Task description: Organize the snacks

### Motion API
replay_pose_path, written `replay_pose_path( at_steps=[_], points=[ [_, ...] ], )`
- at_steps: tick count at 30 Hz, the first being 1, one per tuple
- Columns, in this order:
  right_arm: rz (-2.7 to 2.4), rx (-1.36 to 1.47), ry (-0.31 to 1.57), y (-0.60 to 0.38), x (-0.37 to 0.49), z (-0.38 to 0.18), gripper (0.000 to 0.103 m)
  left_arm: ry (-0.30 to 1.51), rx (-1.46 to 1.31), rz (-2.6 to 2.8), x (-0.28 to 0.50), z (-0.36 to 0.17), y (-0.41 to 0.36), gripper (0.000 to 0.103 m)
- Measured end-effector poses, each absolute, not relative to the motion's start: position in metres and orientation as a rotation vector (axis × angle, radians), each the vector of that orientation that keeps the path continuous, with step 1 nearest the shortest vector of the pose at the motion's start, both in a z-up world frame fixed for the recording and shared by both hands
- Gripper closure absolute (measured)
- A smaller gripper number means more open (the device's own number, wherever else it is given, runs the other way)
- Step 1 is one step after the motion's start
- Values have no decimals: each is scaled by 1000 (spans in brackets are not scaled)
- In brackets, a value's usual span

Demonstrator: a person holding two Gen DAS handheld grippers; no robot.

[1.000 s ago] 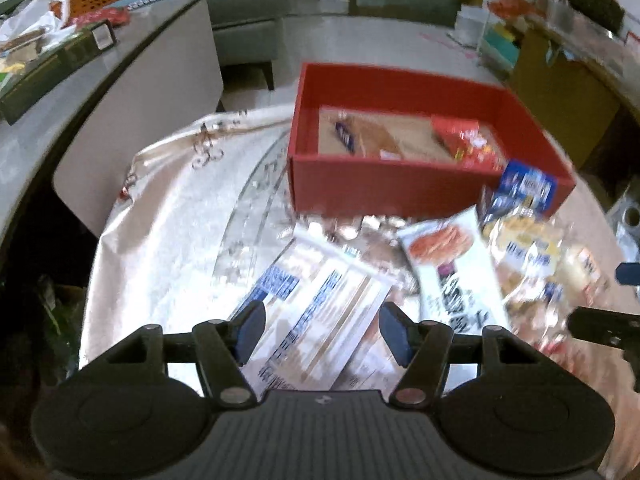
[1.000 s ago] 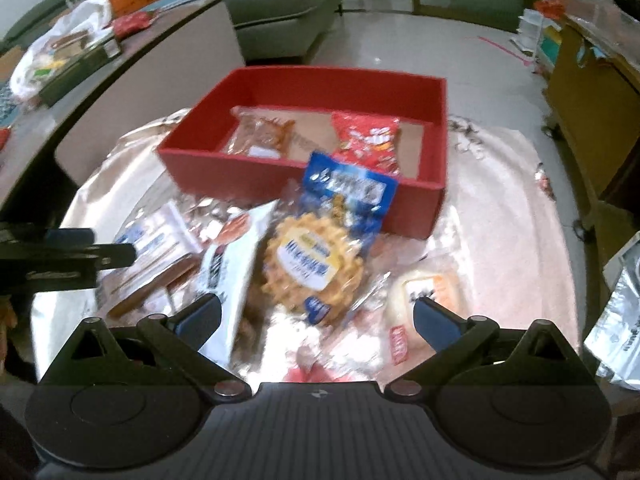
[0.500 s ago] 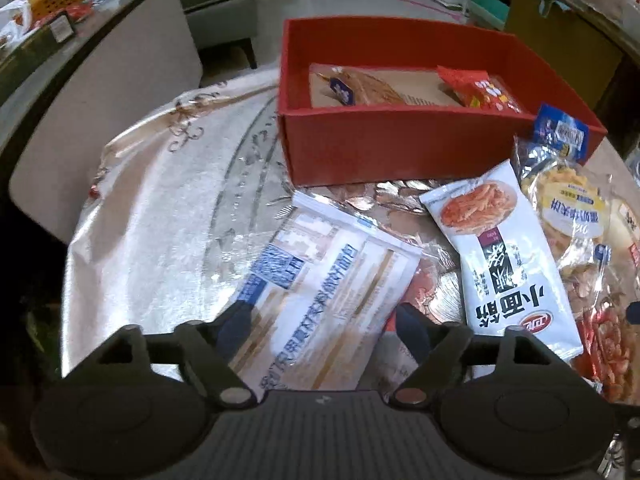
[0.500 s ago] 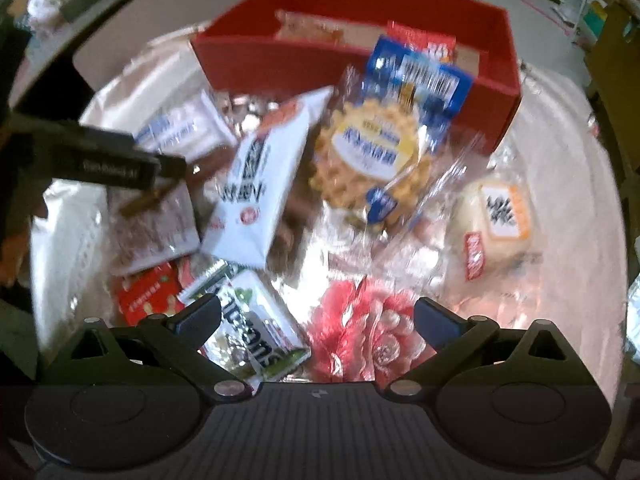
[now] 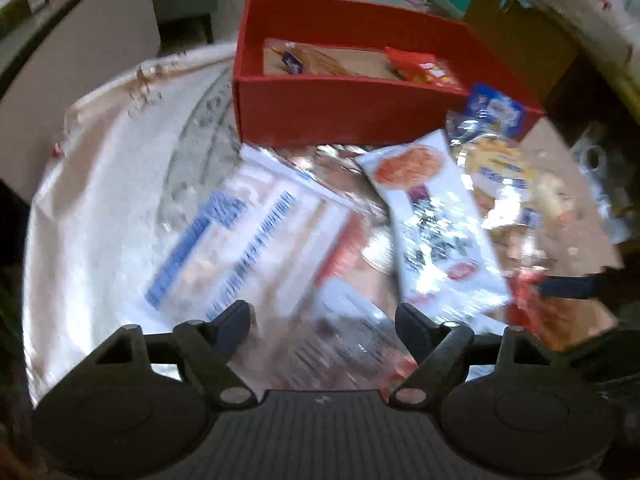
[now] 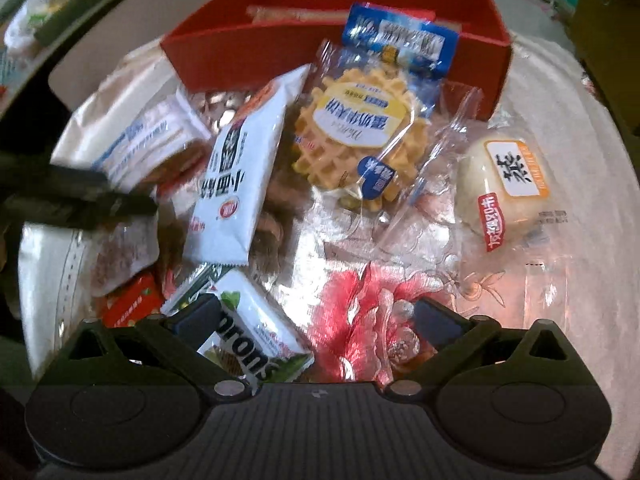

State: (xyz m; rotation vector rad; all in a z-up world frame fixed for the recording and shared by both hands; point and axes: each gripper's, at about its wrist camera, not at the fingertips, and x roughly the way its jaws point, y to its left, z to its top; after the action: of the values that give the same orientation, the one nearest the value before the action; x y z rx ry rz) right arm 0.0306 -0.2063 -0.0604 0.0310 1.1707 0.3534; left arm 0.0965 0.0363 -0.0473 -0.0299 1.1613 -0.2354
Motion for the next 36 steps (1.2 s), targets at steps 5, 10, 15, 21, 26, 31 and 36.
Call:
replay_pose_path(
  at_steps=[5,10,15,21,26,31,36],
  points=[
    [347,34,1135,-211,25,-57,0,1064,-26,-138,103,-32,52,29],
    [335,32,1141,-209,25,-56,0,1075,83,-164,128,-46,45,28],
    [330,41,1139,-208,28,-59,0,1081,226,-180,133,-70,33,18],
    [316,-11,1191,-196,40,-49,4,1062,284,-164,139,-78,24,14],
    [372,-48,1099,-177,36,-23,3,1087,74,-235,149,-52,61,28],
    [391,-14,1100,-170,53,-18,3,1054,85,-255,154,-48,70,23],
    [412,-16,1124,-158,72,-23,3,1087,172,-282,153,-68,52,11]
  ],
)
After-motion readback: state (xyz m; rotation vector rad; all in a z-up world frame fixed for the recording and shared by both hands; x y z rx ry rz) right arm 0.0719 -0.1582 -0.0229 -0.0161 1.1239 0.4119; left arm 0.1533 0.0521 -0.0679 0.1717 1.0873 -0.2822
